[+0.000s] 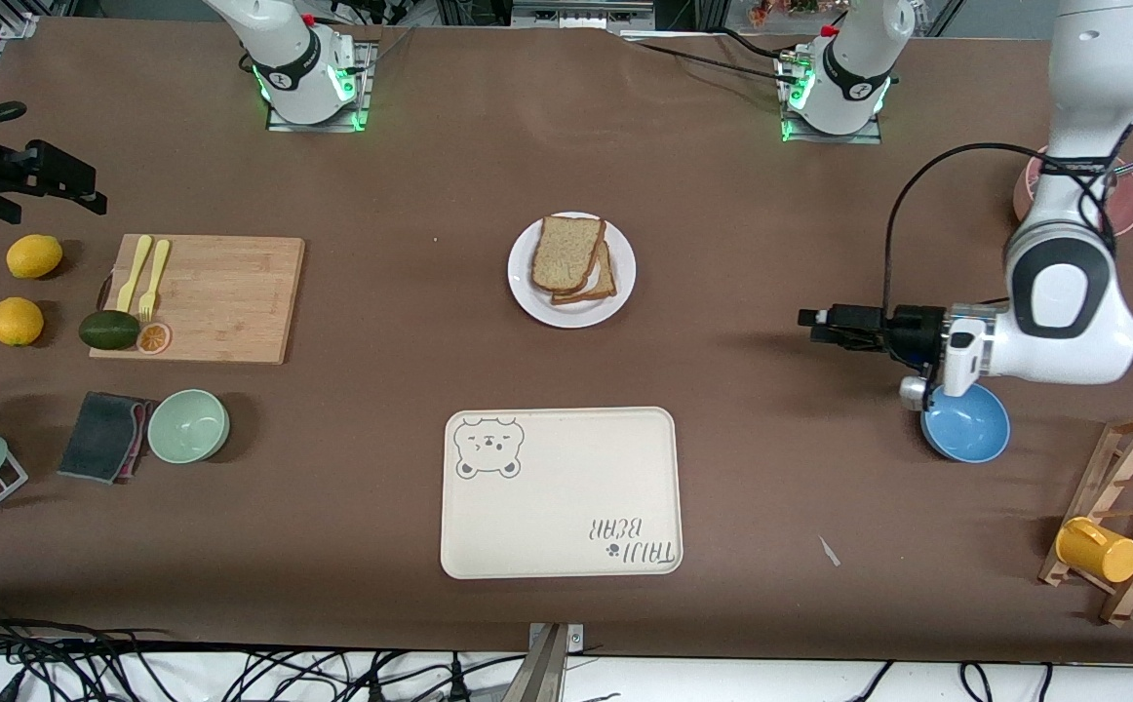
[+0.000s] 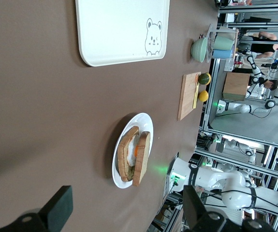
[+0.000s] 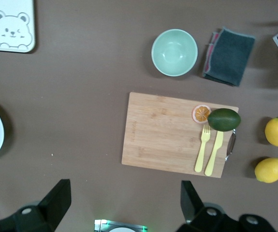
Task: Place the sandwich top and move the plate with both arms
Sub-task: 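Reach the left gripper toward the rim of the white plate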
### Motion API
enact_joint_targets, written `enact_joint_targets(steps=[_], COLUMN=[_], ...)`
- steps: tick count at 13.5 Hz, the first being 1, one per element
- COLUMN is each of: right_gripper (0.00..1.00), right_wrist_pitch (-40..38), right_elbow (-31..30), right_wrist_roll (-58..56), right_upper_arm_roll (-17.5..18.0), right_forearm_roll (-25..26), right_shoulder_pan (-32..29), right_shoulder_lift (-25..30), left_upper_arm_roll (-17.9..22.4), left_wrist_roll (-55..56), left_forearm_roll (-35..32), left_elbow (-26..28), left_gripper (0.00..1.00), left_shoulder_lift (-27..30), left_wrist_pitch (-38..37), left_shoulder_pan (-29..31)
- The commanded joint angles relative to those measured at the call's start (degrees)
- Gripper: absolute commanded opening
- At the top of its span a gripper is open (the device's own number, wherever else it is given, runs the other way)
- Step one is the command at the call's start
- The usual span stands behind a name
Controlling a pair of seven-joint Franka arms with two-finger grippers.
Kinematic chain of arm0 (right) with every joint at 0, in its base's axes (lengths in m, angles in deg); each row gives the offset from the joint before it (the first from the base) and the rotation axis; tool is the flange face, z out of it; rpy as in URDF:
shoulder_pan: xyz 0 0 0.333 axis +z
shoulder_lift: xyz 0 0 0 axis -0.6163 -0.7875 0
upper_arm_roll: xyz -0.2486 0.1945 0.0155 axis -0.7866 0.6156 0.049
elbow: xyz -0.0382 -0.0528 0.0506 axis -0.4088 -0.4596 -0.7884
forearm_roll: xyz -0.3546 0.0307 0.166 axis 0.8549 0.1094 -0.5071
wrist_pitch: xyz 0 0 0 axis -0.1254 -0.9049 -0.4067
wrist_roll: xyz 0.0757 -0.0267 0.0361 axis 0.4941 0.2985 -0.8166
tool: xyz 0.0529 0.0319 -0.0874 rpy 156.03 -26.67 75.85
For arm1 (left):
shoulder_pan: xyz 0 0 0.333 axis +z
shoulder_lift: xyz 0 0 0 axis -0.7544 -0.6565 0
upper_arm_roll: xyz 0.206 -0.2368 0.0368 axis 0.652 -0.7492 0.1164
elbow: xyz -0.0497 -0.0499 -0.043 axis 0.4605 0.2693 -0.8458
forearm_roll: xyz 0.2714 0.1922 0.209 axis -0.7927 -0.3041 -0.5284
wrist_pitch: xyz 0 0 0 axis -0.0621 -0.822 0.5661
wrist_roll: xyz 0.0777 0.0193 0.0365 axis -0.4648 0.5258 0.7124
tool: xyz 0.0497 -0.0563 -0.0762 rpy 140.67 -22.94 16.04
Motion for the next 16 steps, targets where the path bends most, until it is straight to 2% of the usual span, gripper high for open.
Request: enact_joint_targets(steps=[1, 3, 9, 13, 14, 16], right_gripper=[1.00, 1.00, 1.00, 1.00, 1.00, 1.00], right_wrist_pitch=[0.51, 1.12, 0.51, 0.51, 0.42, 0.42], right_elbow=[-1.06, -1.15, -0.97, -0.80, -0.62, -0.71], right_wrist_roll=[-3.73, -5.77, -5.95, -5.95, -5.86, -5.77], right_upper_arm_roll=[-5.03, -7.33, -6.98, -6.89, -6.89, -6.89], right_forearm_roll=[-0.04, 0.22, -0.04, -0.22, -0.31, -0.48], right_shoulder_pan=[-1.11, -1.20, 0.02, 1.08, 1.08, 1.08], right_shoulder_lift=[-0.01, -0.45, -0.46, -0.46, -0.46, -0.54], left_upper_arm_roll=[-3.26, -6.08, -14.34, -22.33, -23.66, -26.30], left_wrist_roll=[-3.31, -6.11, -18.76, -22.12, -24.30, -32.80], left_forearm_roll=[3.73, 9.61, 24.56, 31.25, 34.04, 43.69], left_elbow=[3.65, 7.15, 17.62, 22.01, 22.72, 24.83], left_gripper=[1.00, 1.00, 1.00, 1.00, 1.00, 1.00], left_shoulder_lift=[0.56, 0.02, 0.20, 0.11, 0.11, -0.67], left_wrist_pitch=[4.70, 9.18, 21.22, 32.20, 33.79, 36.35], left_shoulder_pan=[-0.47, -0.65, -0.65, -0.74, -0.82, -1.17])
